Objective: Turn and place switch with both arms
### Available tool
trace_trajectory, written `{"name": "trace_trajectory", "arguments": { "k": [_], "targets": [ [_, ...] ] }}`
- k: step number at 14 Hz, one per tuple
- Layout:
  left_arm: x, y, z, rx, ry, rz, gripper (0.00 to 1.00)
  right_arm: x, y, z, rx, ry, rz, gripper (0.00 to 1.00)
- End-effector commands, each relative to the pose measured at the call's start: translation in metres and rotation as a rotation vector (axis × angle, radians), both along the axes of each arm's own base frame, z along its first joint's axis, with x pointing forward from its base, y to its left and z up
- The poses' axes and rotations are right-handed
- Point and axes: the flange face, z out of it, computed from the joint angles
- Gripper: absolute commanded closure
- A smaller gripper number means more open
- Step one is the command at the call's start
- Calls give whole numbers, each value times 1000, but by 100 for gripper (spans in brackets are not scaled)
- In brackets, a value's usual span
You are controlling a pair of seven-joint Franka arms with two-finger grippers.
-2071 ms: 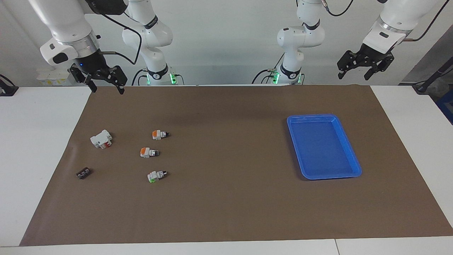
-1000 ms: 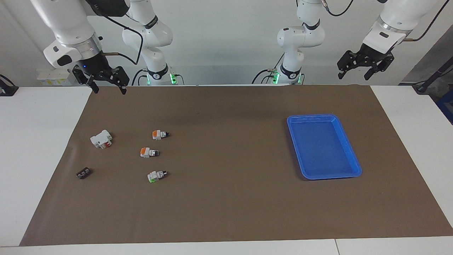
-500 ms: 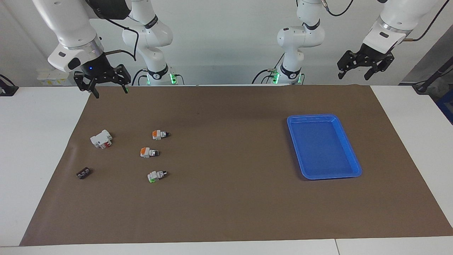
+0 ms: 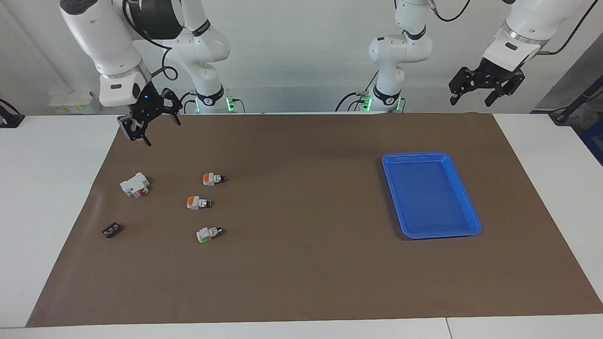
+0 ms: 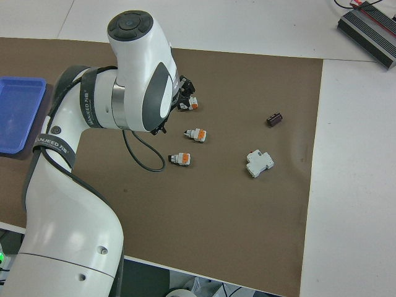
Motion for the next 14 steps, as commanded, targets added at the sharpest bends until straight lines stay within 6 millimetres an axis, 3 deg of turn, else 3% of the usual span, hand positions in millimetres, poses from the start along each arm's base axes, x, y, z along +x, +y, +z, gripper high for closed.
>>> {"name": "trace_trajectory", "arguments": {
  "k": [1,4,7,8,14],
  "targets": [
    [-10,2,1,0,5,13,0,-12,7,-52,11,55,157,0],
    [-10,2,1,0,5,13,0,-1,19,-89,21,62,365,0],
    [-10,2,1,0,5,13,0,7,24,-113,22,61,475,0],
    [-10,2,1,0,5,13,0,6,34,-116,20,50,501,0],
    [-10,2,1,0,5,13,0,-7,35,-150,18,30,616,0]
  ]
}}
